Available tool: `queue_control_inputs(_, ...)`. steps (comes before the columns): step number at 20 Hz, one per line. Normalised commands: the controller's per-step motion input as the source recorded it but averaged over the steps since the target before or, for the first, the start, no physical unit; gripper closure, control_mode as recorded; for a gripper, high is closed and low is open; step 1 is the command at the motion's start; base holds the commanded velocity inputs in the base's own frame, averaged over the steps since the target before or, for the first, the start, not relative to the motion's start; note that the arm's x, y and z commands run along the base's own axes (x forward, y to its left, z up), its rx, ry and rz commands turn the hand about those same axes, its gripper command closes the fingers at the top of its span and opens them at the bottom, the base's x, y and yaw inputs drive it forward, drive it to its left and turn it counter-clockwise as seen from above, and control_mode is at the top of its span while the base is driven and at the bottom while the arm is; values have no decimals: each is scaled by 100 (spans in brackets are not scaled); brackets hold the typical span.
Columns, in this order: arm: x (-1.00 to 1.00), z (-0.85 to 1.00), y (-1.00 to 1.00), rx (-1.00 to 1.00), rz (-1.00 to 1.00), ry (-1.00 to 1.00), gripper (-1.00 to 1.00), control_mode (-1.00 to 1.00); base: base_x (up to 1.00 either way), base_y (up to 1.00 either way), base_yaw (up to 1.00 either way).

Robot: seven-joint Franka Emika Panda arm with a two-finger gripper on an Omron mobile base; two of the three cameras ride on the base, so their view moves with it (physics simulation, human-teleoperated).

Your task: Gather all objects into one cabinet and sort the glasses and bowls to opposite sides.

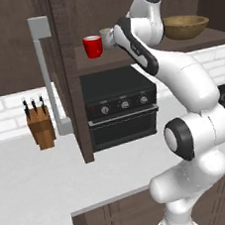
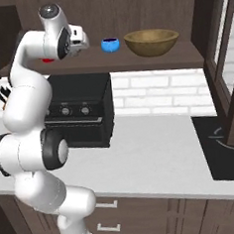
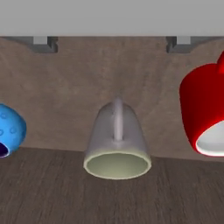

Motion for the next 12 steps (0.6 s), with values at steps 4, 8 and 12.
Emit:
queue_control_inputs(4, -68, 2, -5, 3, 0, 0, -100, -100, 0, 0, 0)
queue_control_inputs(8, -99, 28, -14, 2, 0, 0, -100, -100, 0, 0, 0)
queue_control_inputs(12, -100, 16, -17, 1, 0, 0, -100, -100, 0, 0, 0)
